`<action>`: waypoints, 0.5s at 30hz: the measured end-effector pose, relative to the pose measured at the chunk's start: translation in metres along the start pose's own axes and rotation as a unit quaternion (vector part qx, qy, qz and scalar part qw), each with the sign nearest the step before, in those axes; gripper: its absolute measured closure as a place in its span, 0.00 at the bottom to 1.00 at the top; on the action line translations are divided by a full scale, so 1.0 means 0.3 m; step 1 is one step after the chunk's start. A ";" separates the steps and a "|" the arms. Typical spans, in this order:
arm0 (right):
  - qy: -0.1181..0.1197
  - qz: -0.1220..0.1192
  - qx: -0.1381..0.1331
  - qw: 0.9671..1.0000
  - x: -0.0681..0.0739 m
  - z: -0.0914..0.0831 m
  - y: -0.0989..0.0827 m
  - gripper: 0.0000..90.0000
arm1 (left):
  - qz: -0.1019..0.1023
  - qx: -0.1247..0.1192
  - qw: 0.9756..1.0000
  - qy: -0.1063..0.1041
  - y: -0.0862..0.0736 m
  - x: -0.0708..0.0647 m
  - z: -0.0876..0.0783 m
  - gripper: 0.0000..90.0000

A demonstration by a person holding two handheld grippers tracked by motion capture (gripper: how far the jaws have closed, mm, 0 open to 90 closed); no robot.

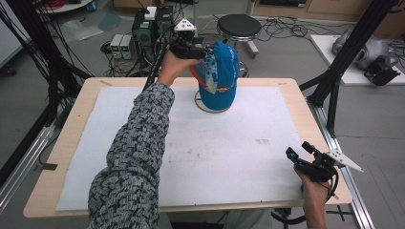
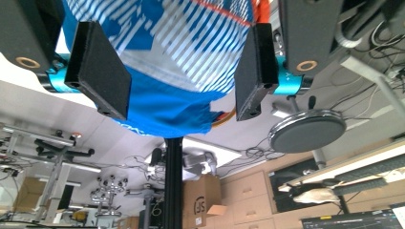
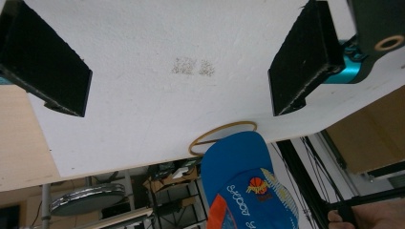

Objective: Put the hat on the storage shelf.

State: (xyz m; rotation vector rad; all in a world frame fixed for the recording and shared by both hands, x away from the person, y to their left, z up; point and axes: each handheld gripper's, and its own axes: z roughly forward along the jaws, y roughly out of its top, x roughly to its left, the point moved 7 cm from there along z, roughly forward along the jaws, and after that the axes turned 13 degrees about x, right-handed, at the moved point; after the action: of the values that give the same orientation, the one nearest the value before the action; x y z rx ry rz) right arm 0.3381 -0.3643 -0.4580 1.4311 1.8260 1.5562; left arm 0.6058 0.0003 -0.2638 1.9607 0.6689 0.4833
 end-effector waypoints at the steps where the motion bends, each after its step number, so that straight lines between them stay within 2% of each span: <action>1: 0.000 0.001 0.000 1.000 0.002 0.003 0.001 0.07 | -0.003 0.001 1.000 0.001 -0.004 0.004 -0.012 0.39; 10: 0.008 -0.007 0.005 1.000 0.022 0.037 0.009 0.07 | 0.004 0.010 1.000 0.018 -0.059 0.043 -0.146 0.34; 11: 0.009 -0.006 0.006 1.000 0.025 0.041 0.010 0.07 | 0.004 0.010 1.000 0.018 -0.059 0.043 -0.146 0.34; 12: 0.010 -0.009 0.005 1.000 0.026 0.045 0.012 0.07 | 0.002 0.008 1.000 0.021 -0.072 0.053 -0.179 0.34; 15: 0.012 -0.009 0.004 1.000 0.034 0.057 0.017 0.07 | -0.001 0.008 0.999 0.035 -0.093 0.073 -0.230 0.31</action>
State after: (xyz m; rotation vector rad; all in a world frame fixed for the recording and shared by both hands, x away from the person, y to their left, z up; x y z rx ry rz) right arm 0.3492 -0.3473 -0.4560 1.4020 1.8552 1.5662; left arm 0.5752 0.0713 -0.2564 1.9644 0.7210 0.5481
